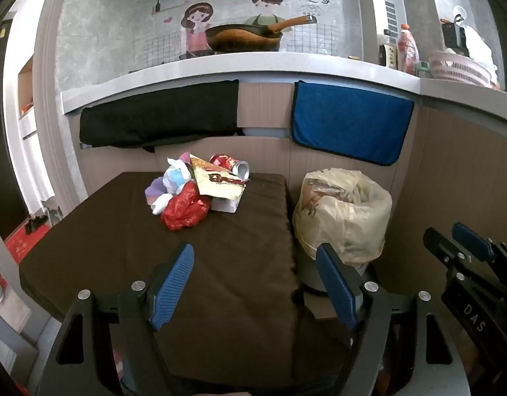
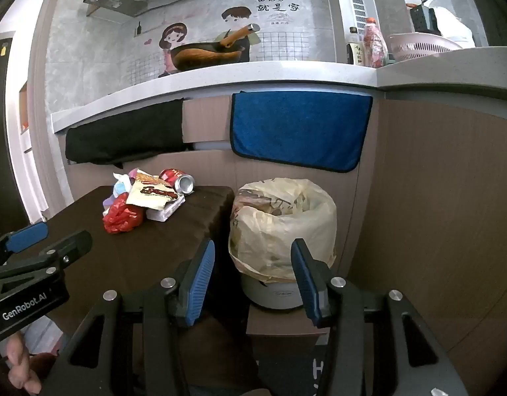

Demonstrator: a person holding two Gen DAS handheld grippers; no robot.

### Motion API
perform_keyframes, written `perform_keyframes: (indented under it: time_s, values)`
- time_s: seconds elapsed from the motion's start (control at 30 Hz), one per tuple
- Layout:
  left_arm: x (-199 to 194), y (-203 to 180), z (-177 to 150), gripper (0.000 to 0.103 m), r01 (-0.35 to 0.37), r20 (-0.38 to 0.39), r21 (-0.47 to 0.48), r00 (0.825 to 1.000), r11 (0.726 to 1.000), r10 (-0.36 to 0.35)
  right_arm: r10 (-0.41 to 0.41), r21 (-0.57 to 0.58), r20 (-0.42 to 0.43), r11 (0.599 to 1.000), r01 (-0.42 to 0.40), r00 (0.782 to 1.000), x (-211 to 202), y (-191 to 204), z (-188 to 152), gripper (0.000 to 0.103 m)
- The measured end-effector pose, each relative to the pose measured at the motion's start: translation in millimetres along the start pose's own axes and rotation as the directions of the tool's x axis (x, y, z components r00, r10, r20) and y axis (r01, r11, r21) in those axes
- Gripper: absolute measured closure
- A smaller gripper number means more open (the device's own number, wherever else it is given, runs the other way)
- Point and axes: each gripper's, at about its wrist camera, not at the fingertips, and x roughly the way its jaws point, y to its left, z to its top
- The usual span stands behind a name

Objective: Collect trash

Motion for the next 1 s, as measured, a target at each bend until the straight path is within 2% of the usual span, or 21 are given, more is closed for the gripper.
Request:
perform_keyframes:
  time_s: [1.0]
  values:
    - [-7.3,0.5,3.7,0.026,0.008,0.025,-0.004,1.000,1.000,-0.008,-0.008,-0.008,0.025,1.000,0.008,1.000,-5.7,3.1,-0.1,0.057]
